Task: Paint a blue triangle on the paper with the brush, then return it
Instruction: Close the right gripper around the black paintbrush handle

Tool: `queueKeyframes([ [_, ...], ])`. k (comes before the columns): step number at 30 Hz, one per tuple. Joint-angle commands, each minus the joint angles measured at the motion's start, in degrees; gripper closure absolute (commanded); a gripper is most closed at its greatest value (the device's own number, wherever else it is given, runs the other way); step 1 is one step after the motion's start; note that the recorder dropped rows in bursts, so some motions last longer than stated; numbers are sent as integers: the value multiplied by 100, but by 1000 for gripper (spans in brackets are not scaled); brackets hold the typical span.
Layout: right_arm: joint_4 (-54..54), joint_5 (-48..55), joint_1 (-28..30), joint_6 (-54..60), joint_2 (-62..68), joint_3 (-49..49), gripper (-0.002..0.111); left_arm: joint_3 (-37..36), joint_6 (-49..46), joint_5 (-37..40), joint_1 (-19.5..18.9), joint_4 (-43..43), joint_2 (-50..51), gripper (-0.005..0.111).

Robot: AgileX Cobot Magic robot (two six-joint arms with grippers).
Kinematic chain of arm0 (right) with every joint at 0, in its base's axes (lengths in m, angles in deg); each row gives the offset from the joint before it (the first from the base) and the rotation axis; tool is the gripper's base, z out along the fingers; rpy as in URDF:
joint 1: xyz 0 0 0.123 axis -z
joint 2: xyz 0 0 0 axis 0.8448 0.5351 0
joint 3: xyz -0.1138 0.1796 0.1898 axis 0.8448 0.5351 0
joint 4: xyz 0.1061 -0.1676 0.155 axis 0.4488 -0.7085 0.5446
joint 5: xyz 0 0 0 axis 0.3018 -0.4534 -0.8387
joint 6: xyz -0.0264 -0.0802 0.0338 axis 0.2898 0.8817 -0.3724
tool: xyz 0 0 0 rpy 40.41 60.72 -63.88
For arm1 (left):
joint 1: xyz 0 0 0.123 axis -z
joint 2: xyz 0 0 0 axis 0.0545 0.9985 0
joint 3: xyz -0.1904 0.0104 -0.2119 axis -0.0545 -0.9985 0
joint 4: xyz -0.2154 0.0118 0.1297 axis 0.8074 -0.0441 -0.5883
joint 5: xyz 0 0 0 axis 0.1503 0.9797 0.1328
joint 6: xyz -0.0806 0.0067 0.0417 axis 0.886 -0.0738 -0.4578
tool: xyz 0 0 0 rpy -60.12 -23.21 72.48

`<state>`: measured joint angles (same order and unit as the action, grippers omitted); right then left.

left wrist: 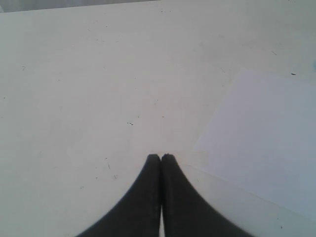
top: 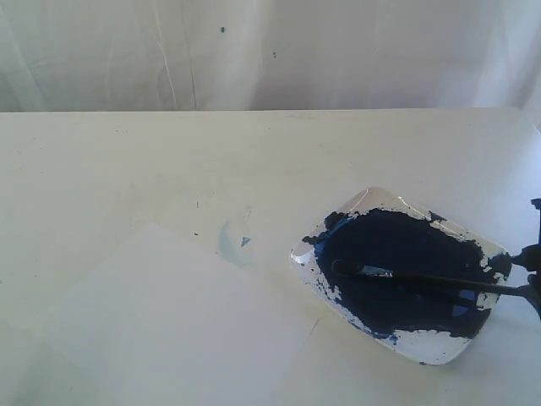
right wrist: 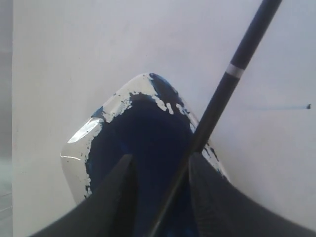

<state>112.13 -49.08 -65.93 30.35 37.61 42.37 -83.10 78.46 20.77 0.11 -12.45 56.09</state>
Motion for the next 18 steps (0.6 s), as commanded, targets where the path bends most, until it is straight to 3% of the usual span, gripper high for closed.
queueKeyframes([
  [1, 394, -78, -16, -15, 115, -33, 73, -6, -17, 8, 29, -11, -29, 107],
  [18, 564, -69, 238, -15, 398, -21, 73, -6, -17, 8, 29, -11, -29, 107],
])
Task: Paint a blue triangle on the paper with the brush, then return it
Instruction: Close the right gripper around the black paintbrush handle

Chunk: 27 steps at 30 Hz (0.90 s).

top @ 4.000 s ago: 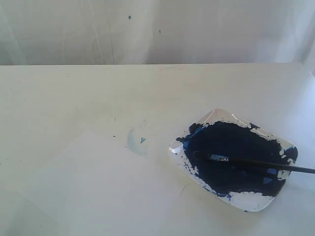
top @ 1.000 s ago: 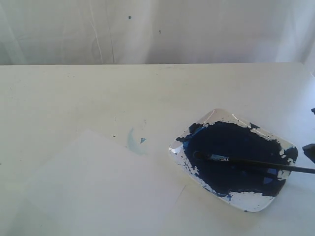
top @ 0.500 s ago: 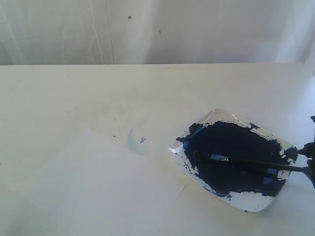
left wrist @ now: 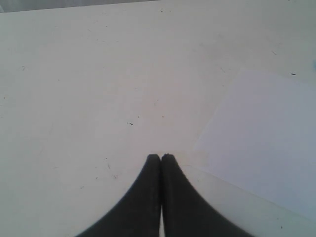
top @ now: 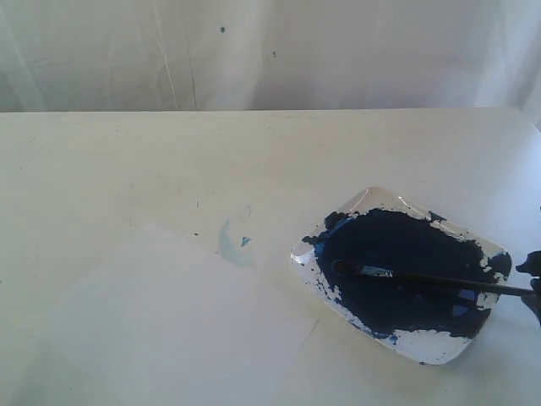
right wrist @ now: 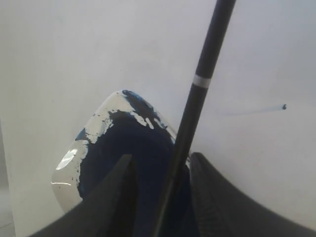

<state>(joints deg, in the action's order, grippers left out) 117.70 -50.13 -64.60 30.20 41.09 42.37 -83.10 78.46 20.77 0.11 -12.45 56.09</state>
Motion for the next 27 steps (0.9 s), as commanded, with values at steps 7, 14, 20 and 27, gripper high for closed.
queueKeyframes([
  [7, 7, 0, 201, 0, 51, -13, 73, -6, -17, 8, 29, -11, -29, 107],
  [14, 32, -69, 201, -16, 278, -13, 73, -6, -17, 8, 29, -11, -29, 107],
  [20, 32, -149, 201, -285, 573, -25, 73, -6, -17, 8, 29, -11, -29, 107],
  [27, 21, -628, 201, -285, 674, -25, 73, -6, -17, 8, 29, -11, -29, 107],
])
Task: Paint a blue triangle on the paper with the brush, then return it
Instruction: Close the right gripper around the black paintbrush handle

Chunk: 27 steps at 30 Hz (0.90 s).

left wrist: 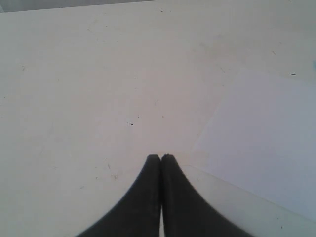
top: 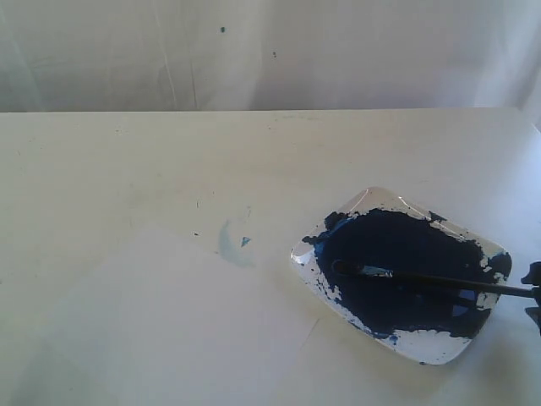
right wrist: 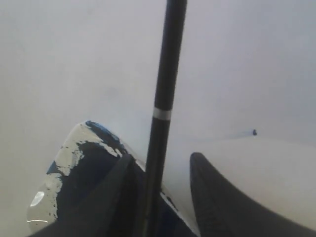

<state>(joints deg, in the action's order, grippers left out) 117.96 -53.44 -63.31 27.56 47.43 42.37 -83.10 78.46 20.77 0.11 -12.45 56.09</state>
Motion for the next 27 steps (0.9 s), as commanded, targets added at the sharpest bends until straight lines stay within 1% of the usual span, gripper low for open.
queueKeyframes([
  [1, -5, -322, 71, -21, 52, -25, 73, -6, -17, 8, 29, -11, -29, 107],
  [5, -5, -322, 71, -21, 234, -35, 73, -6, -17, 8, 29, -11, -29, 107],
  [8, -40, -443, 71, -317, 380, -35, 73, -6, -17, 8, 29, -11, -29, 107],
  [13, -40, -390, 71, -317, 413, -197, 73, -6, -17, 8, 29, -11, -29, 107],
  [21, -40, -161, 59, -317, 413, -195, 73, -6, -17, 8, 29, -11, -29, 107],
  [27, -40, -189, 59, -317, 413, -195, 73, -6, -17, 8, 29, -11, -29, 107],
])
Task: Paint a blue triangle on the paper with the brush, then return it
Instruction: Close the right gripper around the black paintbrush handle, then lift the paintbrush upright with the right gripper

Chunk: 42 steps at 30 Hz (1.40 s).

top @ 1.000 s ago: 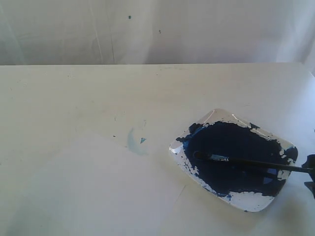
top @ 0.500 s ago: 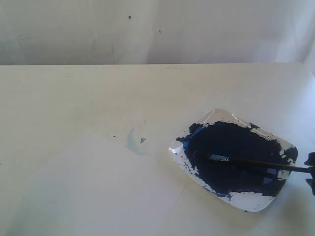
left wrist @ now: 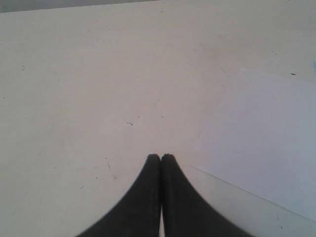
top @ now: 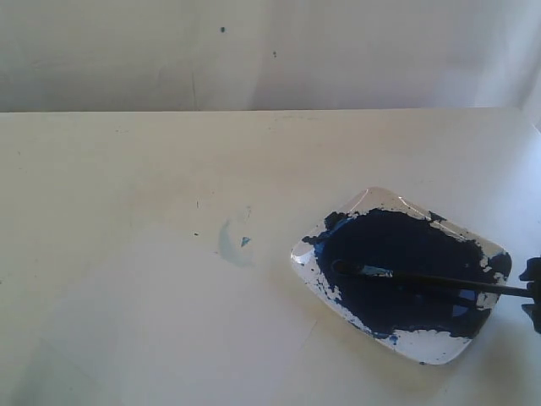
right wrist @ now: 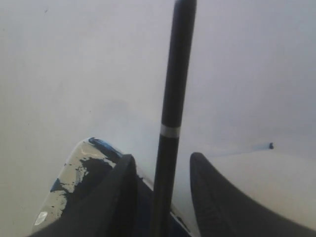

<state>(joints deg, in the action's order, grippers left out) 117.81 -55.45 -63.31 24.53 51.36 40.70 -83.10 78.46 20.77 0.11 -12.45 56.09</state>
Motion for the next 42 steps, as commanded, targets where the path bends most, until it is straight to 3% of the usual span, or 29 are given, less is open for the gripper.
queueKeyframes([
  [1, -26, 12, 59, -15, 20, -28, 73, -6, -17, 8, 29, -11, -29, 107],
  [42, -26, -366, 59, -37, 334, -28, 73, -6, -17, 8, 29, -11, -29, 107],
])
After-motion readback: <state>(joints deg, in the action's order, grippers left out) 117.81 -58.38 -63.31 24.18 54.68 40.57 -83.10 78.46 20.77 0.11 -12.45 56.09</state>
